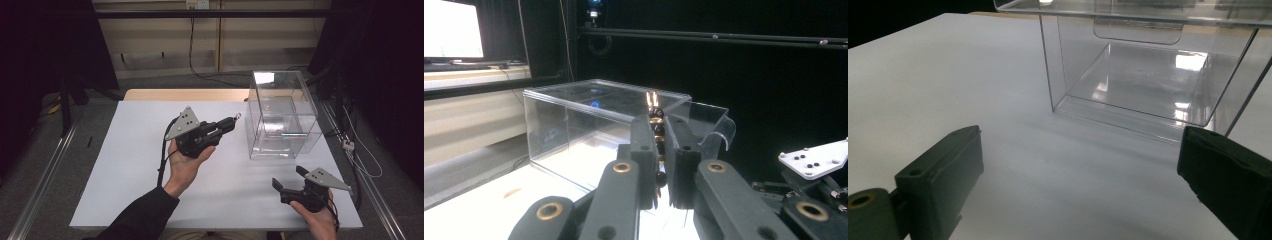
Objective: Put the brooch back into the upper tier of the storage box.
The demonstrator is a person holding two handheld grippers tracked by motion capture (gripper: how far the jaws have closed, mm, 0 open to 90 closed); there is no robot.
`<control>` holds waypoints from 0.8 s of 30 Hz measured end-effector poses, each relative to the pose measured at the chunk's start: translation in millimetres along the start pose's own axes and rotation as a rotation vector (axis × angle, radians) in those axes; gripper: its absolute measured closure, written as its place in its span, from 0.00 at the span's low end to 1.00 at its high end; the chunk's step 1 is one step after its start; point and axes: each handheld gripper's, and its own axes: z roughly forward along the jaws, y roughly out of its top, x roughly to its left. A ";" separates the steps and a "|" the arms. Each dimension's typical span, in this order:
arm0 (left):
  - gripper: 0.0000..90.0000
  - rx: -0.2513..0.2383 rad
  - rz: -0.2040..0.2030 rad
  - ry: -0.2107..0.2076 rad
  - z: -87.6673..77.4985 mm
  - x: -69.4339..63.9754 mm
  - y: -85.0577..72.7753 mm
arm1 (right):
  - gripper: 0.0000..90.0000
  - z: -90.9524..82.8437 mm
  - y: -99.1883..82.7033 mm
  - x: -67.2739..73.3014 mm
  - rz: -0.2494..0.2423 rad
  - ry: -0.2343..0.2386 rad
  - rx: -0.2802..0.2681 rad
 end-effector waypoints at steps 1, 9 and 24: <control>0.93 0.003 0.004 -0.001 1.2 -0.6 0.3 | 0.05 -0.1 0.0 0.0 0.001 0.001 0.000; 0.93 0.029 0.019 -0.032 10.6 -2.4 1.0 | 0.05 -0.2 -0.3 -0.2 -0.001 0.002 0.002; 0.93 0.024 0.021 -0.025 28.3 -10.0 4.1 | 0.05 -0.7 -0.6 -0.1 -0.001 0.004 0.002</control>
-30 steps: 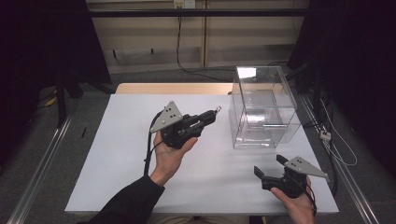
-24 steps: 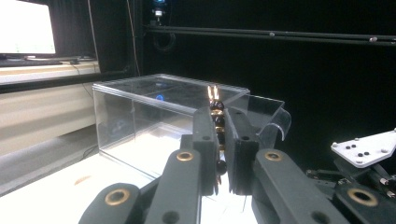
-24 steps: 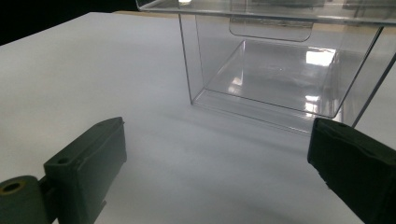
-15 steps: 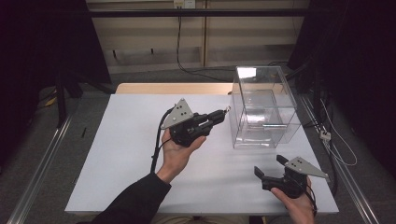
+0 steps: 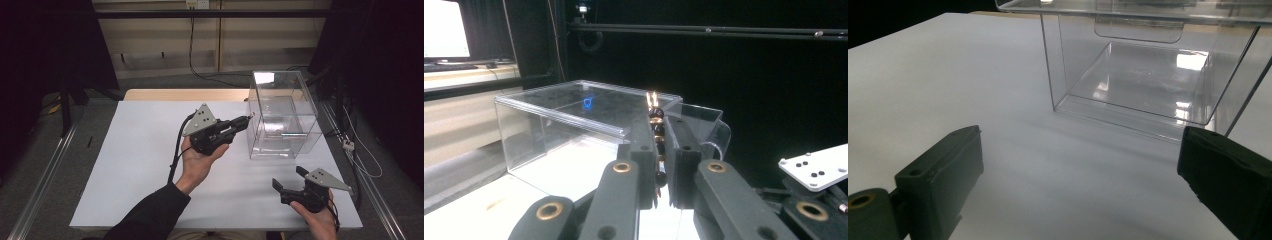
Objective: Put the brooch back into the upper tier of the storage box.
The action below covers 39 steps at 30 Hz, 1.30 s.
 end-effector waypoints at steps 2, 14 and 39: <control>0.93 -0.004 -0.002 -0.004 2.3 -0.6 0.5 | 0.05 0.0 0.1 0.1 -0.001 0.001 0.000; 0.93 0.015 -0.002 -0.019 16.8 -3.1 3.6 | 0.05 0.0 0.0 0.3 0.000 0.002 0.001; 0.93 0.041 0.001 -0.037 49.1 -13.8 8.2 | 0.05 0.1 -0.1 -0.2 -0.001 0.006 0.002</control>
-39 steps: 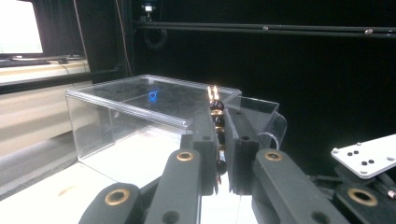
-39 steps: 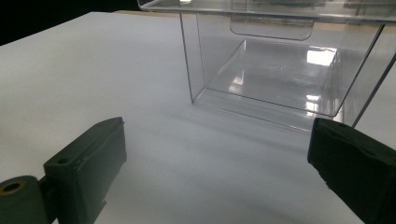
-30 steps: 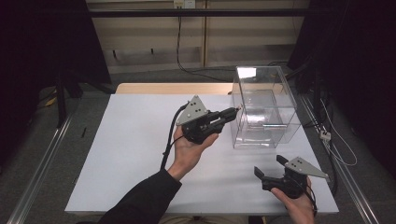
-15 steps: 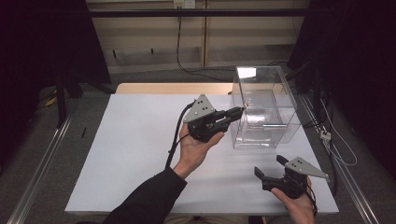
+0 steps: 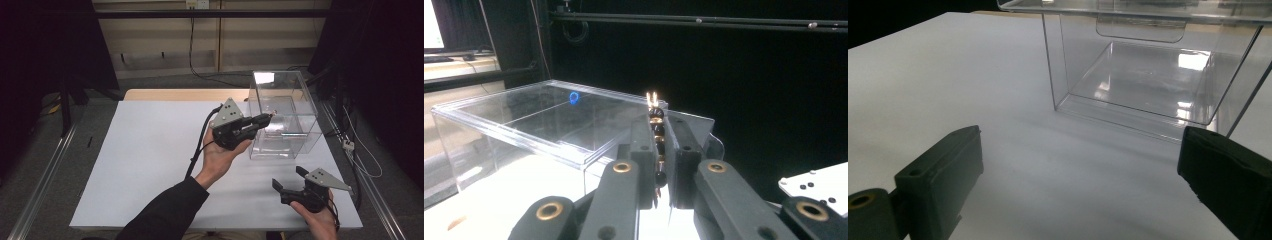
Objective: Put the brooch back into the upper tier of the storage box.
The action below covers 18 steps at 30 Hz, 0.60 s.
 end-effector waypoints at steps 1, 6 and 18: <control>0.93 0.002 0.001 -0.003 2.1 -0.1 -0.1 | 0.05 0.0 0.0 0.0 0.001 0.000 0.000; 0.93 0.031 0.003 -0.003 16.3 -1.9 -2.9 | 0.05 0.0 -0.1 0.2 -0.002 0.000 0.002; 0.93 0.066 0.021 0.000 30.1 -2.7 -6.4 | 0.05 -0.7 -0.1 0.1 -0.003 0.001 0.000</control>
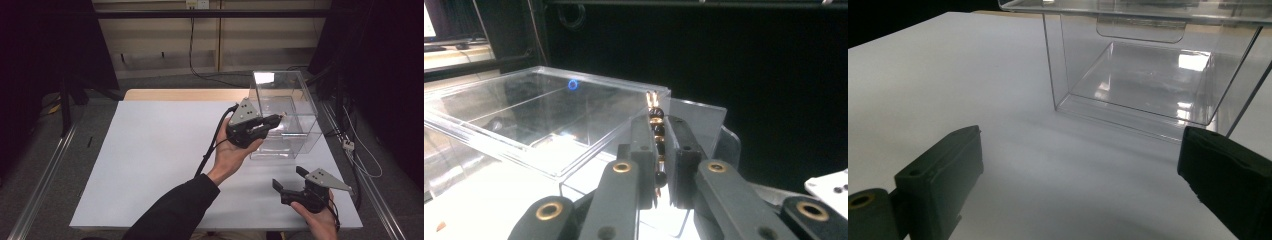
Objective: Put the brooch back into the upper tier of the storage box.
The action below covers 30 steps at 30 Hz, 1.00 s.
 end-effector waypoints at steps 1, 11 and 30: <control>0.93 0.009 0.010 0.002 0.3 0.3 0.0 | 0.05 0.1 0.0 0.0 -0.001 0.000 0.000; 0.80 0.005 -0.023 -0.006 -1.8 2.0 -0.6 | 0.05 -0.1 0.0 0.2 -0.001 -0.001 0.001; 0.27 0.044 -0.038 0.117 -37.7 22.8 7.2 | 0.05 1.5 -0.1 -0.9 -0.006 0.000 0.004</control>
